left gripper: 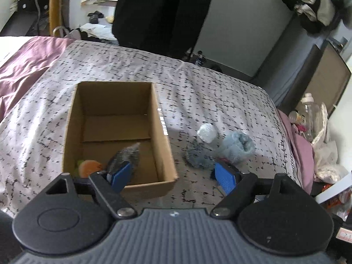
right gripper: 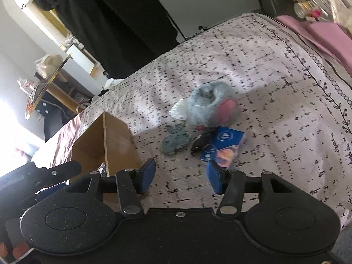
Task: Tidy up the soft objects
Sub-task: 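Grasp the black-and-white toy with the left tool while the right tool grasps the blue tissue pack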
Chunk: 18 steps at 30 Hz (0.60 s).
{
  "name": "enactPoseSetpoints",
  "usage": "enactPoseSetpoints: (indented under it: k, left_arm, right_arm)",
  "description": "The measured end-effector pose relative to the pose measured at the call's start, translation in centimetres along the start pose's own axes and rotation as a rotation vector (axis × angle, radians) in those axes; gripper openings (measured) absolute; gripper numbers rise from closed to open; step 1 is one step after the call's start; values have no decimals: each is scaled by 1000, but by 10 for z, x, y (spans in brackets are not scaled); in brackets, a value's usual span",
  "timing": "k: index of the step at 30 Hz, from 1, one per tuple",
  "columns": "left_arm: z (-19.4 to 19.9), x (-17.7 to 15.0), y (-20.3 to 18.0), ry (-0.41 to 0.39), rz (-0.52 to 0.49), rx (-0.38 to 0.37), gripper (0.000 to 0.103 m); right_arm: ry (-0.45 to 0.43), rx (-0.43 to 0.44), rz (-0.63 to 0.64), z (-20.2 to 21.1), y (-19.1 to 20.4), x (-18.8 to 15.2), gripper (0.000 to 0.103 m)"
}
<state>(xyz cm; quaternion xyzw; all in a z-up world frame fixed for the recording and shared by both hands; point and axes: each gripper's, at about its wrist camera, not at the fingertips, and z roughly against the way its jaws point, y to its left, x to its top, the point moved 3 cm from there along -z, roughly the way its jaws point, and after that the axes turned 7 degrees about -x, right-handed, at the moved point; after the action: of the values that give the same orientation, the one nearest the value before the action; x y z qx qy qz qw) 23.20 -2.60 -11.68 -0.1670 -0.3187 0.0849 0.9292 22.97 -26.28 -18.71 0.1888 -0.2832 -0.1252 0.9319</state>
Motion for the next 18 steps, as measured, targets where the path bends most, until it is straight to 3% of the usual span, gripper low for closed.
enactPoseSetpoints:
  k: [18]
  left_arm:
    - [-53,-11,-64,51,-140,-58,77]
  right_arm:
    - [63,31,-190,-42,-61,-1,50]
